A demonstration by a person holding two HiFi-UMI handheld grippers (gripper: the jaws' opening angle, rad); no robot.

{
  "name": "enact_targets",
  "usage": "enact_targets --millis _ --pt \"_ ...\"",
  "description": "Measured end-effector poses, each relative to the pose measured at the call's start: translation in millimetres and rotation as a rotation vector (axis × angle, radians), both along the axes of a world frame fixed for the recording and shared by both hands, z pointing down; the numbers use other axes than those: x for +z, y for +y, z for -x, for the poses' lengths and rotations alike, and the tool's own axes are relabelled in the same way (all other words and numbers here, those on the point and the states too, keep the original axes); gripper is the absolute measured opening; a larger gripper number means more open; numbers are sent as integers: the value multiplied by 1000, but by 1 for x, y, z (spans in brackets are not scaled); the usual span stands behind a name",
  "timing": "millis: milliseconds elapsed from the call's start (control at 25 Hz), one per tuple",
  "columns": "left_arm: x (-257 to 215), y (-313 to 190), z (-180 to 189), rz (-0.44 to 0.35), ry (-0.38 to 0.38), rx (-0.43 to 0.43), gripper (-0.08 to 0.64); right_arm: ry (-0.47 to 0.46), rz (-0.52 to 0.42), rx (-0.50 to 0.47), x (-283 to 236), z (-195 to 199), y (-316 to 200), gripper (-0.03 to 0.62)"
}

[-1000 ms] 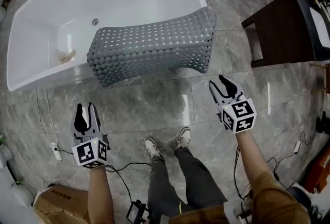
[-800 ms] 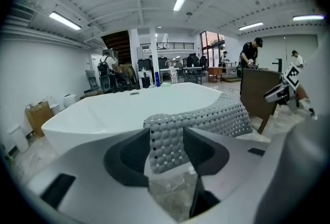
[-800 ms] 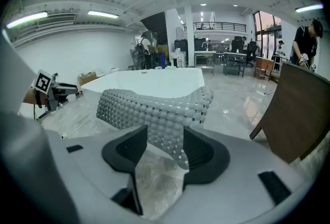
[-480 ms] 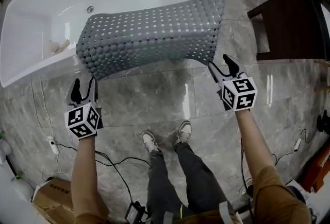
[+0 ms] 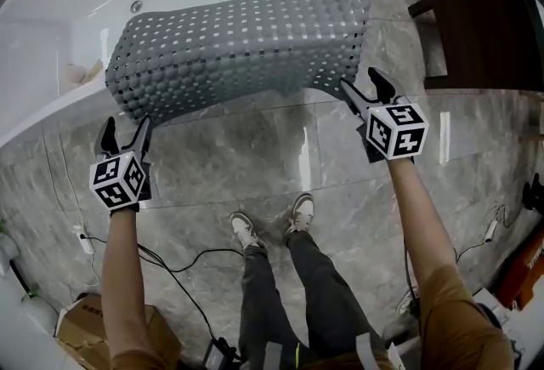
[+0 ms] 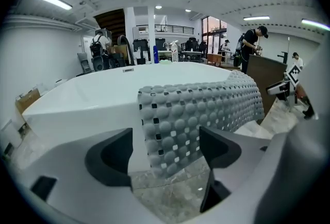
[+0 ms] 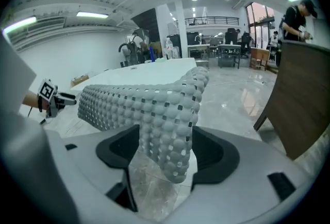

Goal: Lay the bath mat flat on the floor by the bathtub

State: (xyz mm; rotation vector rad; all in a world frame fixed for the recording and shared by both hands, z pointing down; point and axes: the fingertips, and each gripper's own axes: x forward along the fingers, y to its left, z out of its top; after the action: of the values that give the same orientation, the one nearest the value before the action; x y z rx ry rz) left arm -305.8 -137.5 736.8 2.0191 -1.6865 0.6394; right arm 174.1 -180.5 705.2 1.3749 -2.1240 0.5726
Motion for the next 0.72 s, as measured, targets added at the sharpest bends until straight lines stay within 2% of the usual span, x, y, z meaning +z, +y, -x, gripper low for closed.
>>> enact_targets --millis 120,240,520,640,720 --pt "10 -9 2 8 47 1 440 -33 -6 24 6 -2 -9 326" --pt "22 -14 1 15 68 5 459 -35 10 19 18 -5 -16 343" --pt "33 -28 -5 18 97 48 517 -116 32 60 43 -10 -36 365" --pt "39 -35 -8 24 72 74 518 -172 60 99 52 -14 -40 400" --pt "42 -40 -8 34 38 104 518 -166 73 86 58 -11 -42 407"
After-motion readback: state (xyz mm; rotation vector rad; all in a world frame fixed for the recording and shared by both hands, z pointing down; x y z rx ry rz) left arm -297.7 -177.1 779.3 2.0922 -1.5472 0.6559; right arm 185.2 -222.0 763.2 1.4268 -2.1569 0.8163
